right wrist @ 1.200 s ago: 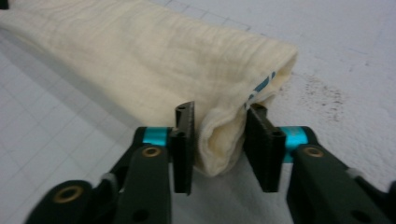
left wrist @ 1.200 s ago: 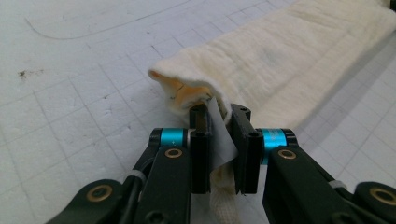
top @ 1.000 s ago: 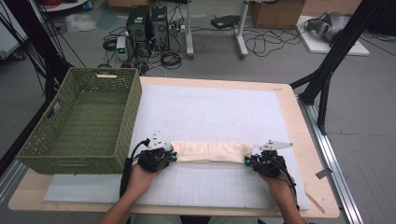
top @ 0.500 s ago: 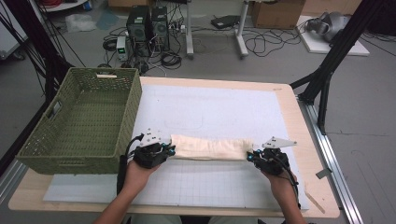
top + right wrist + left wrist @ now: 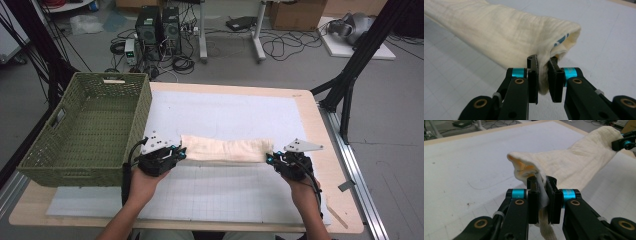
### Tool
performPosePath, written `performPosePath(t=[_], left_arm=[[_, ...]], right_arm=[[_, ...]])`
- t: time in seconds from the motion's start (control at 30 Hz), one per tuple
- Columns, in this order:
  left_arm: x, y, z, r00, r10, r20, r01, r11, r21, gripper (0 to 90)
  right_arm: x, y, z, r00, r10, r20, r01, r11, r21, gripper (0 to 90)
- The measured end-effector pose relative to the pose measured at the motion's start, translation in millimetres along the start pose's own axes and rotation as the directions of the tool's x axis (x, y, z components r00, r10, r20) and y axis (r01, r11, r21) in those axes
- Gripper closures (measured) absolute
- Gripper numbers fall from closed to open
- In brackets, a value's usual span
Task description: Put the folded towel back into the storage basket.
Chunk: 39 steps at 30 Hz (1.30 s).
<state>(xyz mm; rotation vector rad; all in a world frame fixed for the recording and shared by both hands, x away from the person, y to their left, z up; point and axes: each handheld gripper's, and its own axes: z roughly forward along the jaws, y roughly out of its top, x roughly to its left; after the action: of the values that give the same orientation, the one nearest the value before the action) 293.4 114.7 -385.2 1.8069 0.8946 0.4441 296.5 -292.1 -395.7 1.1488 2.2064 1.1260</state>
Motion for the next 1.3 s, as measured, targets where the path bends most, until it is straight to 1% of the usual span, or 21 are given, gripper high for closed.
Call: performPosePath(t=[0.13,0.27,0.3,0.5,0.6,0.77,0.83,0.87,0.97,1.13,1.27,1.3], left_arm=[[2.3,13.7,-9.4,0.9999,0.005,-0.009,-0.005,0.9996,-0.028,81.7],[6.1,26.8,-18.4,0.9993,0.009,-0.036,-0.011,0.9984,-0.056,81.7],[7.3,29.2,-20.8,0.9991,0.006,-0.042,-0.009,0.9981,-0.062,81.7],[16.2,37.9,-36.5,0.9966,-0.006,-0.082,-0.002,0.9954,-0.096,81.7],[21.2,40.5,-44.9,0.9949,-0.018,-0.099,0.007,0.9936,-0.113,81.7],[29.1,43.0,-58.7,0.9922,-0.027,-0.122,0.011,0.9919,-0.127,81.7],[33.3,42.9,-63.5,0.9908,-0.033,-0.131,0.015,0.9911,-0.133,81.7],[35.3,42.7,-65.8,0.9899,-0.037,-0.137,0.018,0.9905,-0.137,81.7],[40.9,41.5,-73.2,0.9873,-0.046,-0.152,0.024,0.9894,-0.143,81.7],[49.6,38.7,-87.0,0.9822,-0.061,-0.178,0.034,0.9878,-0.152,81.7],[55.4,36.1,-98.8,0.9772,-0.072,-0.200,0.039,0.9860,-0.162,81.7],[57.3,35.0,-102.9,0.9751,-0.076,-0.208,0.042,0.9854,-0.165,81.7]], right_arm=[[-1.9,12.0,-0.1,1.0000,-0.004,-0.004,0.004,1.000,-0.026,81.0],[-1.8,26.1,1.5,0.9998,-0.020,-0.009,0.019,0.999,-0.043,80.9],[-1.4,31.8,2.4,0.9995,-0.030,-0.008,0.030,0.998,-0.052,81.0],[2.8,60.1,8.5,0.9984,-0.055,-0.014,0.053,0.996,-0.078,81.0],[6.3,71.4,13.9,0.9978,-0.062,-0.023,0.060,0.995,-0.085,81.0],[13.1,85.6,25.4,0.9952,-0.093,-0.030,0.090,0.992,-0.084,81.0],[16.2,94.3,31.3,0.9935,-0.108,-0.036,0.104,0.991,-0.090,81.0],[17.7,97.8,33.5,0.9936,-0.105,-0.041,0.101,0.991,-0.089,81.0],[22.3,108.9,40.9,0.9919,-0.118,-0.048,0.113,0.989,-0.093,81.0],[31.2,125.9,54.6,0.9878,-0.142,-0.064,0.136,0.986,-0.094,81.0],[40.0,139.0,65.3,0.9832,-0.166,-0.077,0.158,0.983,-0.099,81.0],[42.0,141.5,67.1,0.9825,-0.168,-0.079,0.160,0.982,-0.101,81.0]])
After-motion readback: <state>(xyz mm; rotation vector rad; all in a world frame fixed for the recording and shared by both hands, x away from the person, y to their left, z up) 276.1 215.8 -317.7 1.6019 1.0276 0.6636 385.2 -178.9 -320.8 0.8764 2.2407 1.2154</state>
